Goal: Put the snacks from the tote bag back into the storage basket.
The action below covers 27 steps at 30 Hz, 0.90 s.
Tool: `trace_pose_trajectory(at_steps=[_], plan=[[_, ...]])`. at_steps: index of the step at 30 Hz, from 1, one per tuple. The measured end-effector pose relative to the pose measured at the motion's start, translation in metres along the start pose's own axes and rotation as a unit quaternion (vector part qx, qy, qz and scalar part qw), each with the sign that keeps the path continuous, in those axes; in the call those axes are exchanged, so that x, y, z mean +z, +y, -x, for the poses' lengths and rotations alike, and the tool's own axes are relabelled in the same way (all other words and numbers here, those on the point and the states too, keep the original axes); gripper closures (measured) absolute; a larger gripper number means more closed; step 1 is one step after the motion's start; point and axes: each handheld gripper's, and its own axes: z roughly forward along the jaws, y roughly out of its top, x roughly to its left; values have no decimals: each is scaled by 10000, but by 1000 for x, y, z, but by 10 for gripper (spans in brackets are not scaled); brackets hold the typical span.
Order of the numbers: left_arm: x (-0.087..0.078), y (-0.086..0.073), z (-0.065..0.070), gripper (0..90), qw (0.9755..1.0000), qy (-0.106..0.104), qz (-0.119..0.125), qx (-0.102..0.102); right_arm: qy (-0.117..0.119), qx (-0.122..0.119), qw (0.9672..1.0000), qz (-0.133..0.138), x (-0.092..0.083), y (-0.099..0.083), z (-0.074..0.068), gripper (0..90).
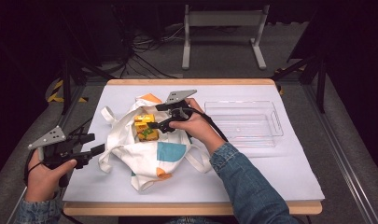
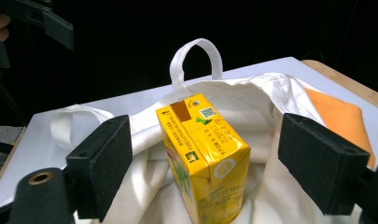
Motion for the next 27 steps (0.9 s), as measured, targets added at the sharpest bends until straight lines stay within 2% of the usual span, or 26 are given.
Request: trace_pose_trajectory(at_steps=[15, 27], plan=[[-16, -12, 4, 334, 9998, 189, -6, -98, 53, -12, 10000, 25, 27, -13, 5, 178], [-20, -16, 5, 334, 9996, 243, 2, -155, 115, -35, 9999, 73, 36, -19, 7, 195]])
